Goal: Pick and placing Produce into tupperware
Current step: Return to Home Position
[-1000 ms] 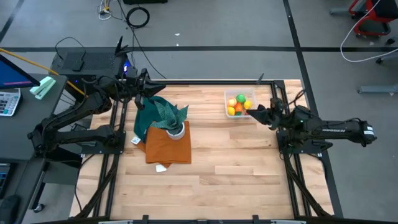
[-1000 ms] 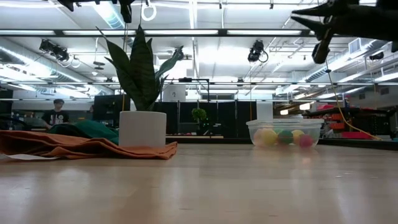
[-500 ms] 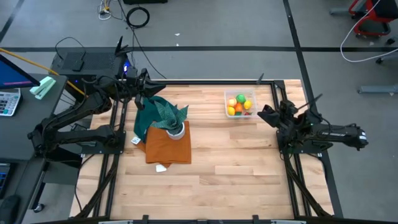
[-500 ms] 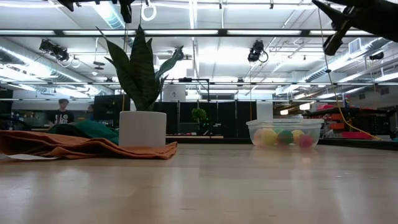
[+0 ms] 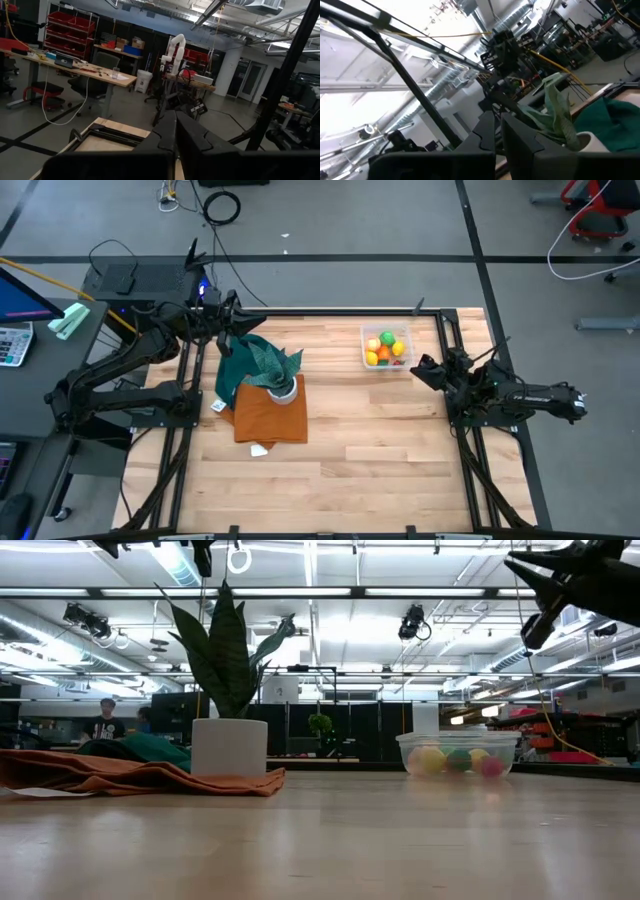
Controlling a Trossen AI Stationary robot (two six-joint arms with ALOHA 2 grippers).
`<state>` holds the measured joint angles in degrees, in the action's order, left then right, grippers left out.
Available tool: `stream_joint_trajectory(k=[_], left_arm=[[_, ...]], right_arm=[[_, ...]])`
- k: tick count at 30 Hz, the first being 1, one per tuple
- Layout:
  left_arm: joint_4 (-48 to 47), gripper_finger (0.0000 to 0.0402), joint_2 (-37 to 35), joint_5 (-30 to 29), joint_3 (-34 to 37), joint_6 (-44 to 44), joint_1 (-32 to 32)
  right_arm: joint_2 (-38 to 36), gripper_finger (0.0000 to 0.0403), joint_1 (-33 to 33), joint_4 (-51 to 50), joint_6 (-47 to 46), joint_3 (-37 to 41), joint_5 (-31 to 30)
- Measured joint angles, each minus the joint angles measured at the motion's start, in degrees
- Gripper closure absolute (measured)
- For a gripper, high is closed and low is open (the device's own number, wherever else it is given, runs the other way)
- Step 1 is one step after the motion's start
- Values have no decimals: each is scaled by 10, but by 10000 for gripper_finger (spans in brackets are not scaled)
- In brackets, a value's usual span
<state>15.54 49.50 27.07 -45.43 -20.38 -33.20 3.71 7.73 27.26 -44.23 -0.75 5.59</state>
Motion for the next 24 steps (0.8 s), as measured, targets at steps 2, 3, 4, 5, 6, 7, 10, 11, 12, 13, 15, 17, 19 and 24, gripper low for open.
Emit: stream_joint_trajectory(k=[2,3,4,5,6,7,10,11,12,13,15,17,19,24], left_arm=[[-4,384,0,0,0,1,0],[-8,383,0,0,0,1,0],[-13,381,0,0,0,0,0],[-18,380,0,0,0,0,0],[-22,379,0,0,0,1,0],[-25,379,0,0,0,1,0],[-41,381,0,0,0,1,0],[-44,383,0,0,0,1,0],[-44,384,0,0,0,1,0],[-44,386,0,0,0,1,0],[-44,389,0,0,0,1,0],[-44,389,0,0,0,1,0],[-44,387,0,0,0,1,0],[-44,379,0,0,0,1,0]], right_arm=[[0,403,0,-3,10,0,1],[0,403,0,-5,16,0,1],[-1,403,0,-11,22,0,1],[-1,403,0,-21,30,0,2],[0,403,0,-31,39,0,2],[0,403,0,-37,53,0,6],[0,403,0,-54,108,0,26],[0,403,0,-59,120,0,29],[0,403,0,-66,126,0,29],[0,403,0,-75,127,0,29],[0,403,0,-90,127,0,27],[0,403,0,-103,129,0,27],[0,403,0,-115,128,0,27],[1,403,0,-145,216,0,62]])
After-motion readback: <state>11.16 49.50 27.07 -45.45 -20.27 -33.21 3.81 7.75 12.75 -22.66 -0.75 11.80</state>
